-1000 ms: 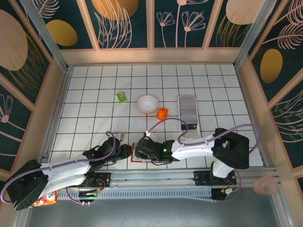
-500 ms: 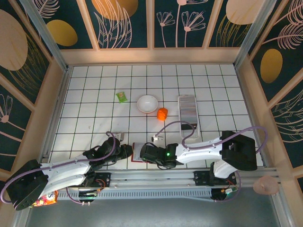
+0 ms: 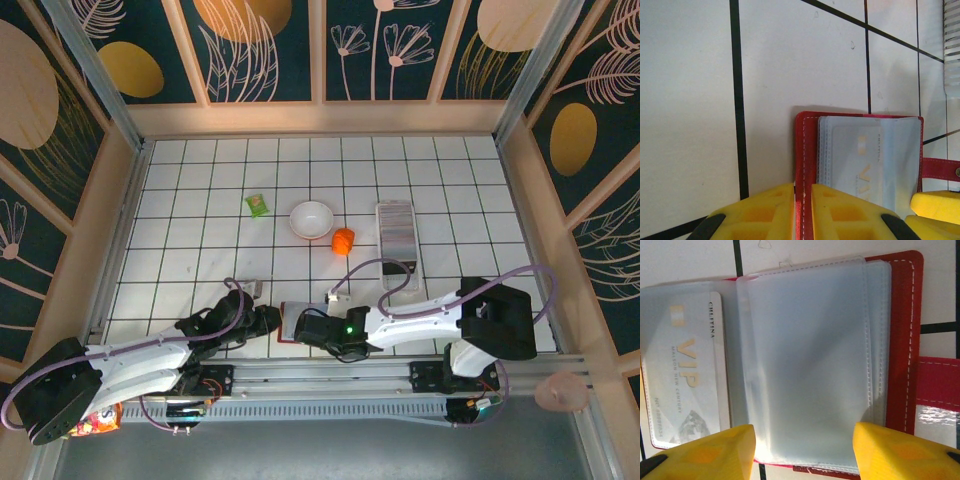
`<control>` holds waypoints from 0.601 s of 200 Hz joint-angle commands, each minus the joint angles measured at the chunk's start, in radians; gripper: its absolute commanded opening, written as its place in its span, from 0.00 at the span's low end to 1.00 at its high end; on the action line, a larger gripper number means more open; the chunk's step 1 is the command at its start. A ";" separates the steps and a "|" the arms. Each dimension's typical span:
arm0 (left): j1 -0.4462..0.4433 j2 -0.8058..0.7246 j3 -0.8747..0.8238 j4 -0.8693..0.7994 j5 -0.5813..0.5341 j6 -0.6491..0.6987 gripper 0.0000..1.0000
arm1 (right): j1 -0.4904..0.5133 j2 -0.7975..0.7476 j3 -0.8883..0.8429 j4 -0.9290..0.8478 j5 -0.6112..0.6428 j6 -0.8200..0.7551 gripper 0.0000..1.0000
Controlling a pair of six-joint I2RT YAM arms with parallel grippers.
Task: Put the credit cards into the card holder
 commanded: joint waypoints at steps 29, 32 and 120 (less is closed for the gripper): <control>-0.001 -0.002 -0.020 0.007 0.030 -0.013 0.17 | -0.015 0.025 -0.020 0.168 0.013 -0.015 0.57; 0.000 -0.002 -0.021 0.007 0.031 -0.013 0.17 | -0.016 0.024 -0.021 0.178 0.013 -0.017 0.57; -0.001 -0.017 -0.012 -0.035 -0.014 -0.016 0.16 | -0.027 0.015 -0.041 0.403 0.010 -0.067 0.55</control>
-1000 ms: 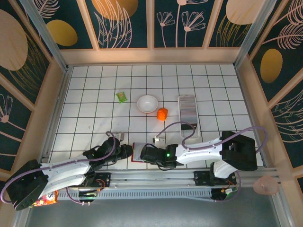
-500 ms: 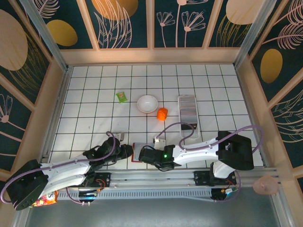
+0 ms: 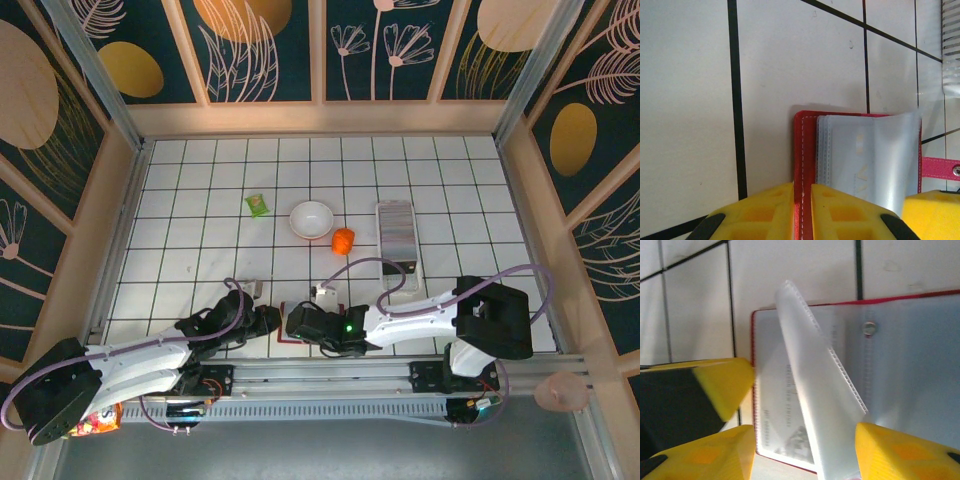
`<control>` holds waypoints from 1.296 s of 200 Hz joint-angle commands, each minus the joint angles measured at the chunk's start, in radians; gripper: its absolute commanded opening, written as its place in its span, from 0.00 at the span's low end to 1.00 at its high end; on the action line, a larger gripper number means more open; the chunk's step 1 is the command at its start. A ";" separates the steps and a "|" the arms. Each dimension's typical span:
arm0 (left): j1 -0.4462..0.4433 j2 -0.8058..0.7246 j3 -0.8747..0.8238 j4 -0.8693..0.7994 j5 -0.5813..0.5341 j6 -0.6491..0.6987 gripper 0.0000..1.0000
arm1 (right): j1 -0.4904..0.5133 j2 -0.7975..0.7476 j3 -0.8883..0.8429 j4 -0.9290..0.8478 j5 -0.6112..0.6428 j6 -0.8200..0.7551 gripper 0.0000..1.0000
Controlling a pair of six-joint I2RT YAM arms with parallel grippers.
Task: Put the credit cards into the card holder
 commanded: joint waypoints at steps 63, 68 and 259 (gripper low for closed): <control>-0.001 -0.146 0.048 -0.293 -0.261 -0.024 0.17 | -0.012 0.000 -0.082 0.291 -0.018 -0.026 0.54; -0.001 -0.160 0.054 -0.313 -0.286 -0.025 0.19 | -0.015 -0.001 -0.087 0.307 -0.021 -0.028 0.54; -0.001 -0.286 0.156 -0.479 -0.508 -0.054 0.58 | -0.159 -0.337 -0.034 0.032 0.127 -0.319 0.60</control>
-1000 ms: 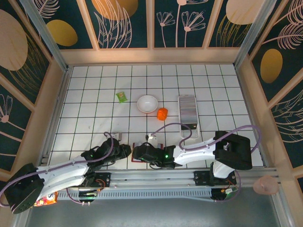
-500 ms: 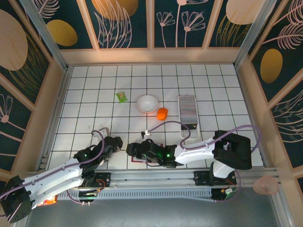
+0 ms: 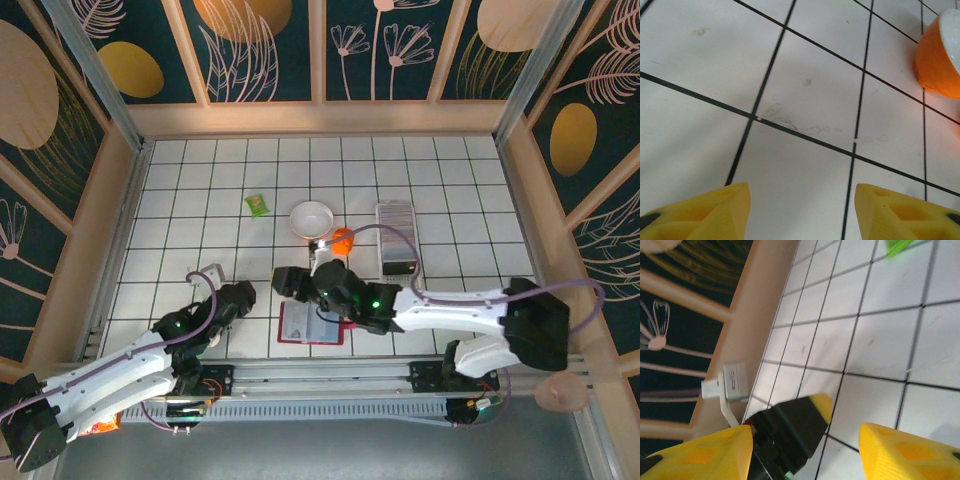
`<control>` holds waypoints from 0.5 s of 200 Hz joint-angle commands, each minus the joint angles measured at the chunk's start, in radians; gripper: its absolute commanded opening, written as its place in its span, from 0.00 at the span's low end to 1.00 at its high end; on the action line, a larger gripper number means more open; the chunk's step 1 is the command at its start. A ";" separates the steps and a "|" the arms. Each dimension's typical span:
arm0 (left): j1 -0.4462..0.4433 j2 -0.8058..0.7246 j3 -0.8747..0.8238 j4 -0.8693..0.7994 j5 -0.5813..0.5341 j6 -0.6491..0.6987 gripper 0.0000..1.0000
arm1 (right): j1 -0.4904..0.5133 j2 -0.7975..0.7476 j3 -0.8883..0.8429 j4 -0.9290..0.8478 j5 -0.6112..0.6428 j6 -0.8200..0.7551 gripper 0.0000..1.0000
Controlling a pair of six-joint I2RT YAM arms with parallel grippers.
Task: Put the credit cards into the card holder
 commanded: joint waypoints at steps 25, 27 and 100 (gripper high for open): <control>0.000 -0.005 -0.064 0.204 0.207 0.064 0.60 | 0.038 -0.160 -0.140 -0.390 0.177 0.234 0.63; 0.000 -0.003 -0.067 0.212 0.214 0.065 0.60 | 0.043 -0.162 -0.149 -0.400 0.175 0.247 0.63; -0.001 0.118 -0.103 0.349 0.419 0.098 0.52 | 0.137 0.036 -0.152 -0.408 0.064 0.382 0.58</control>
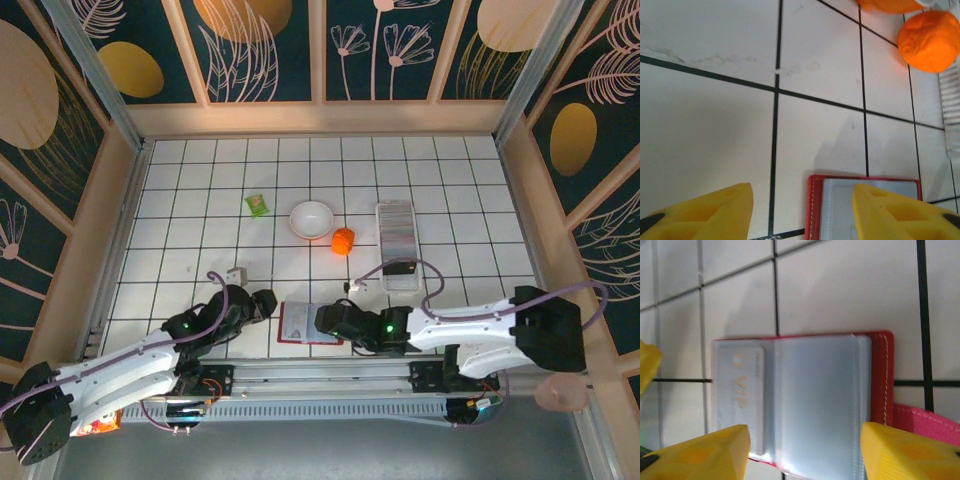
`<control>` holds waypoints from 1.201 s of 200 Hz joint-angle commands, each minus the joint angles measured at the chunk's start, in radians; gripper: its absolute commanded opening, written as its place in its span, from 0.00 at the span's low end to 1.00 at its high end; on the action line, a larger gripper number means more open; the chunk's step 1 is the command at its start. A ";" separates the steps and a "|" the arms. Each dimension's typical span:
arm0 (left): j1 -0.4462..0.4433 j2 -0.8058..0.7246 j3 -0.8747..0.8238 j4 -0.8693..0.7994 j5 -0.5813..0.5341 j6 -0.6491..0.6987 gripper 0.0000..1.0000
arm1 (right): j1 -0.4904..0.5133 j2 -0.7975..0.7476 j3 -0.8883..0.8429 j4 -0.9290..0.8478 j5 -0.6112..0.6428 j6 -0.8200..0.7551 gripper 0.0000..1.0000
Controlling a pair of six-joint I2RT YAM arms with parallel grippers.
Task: Put the credit cards into the card holder
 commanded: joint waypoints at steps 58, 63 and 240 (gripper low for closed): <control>-0.001 0.019 -0.055 0.078 0.099 -0.005 0.47 | 0.013 0.107 0.061 0.015 -0.026 0.040 0.53; -0.001 0.020 -0.056 0.079 0.099 -0.006 0.46 | 0.013 0.107 0.063 0.013 -0.026 0.038 0.53; 0.000 -0.005 -0.080 0.034 0.059 -0.032 0.38 | -0.018 0.249 0.104 0.279 -0.128 0.015 0.59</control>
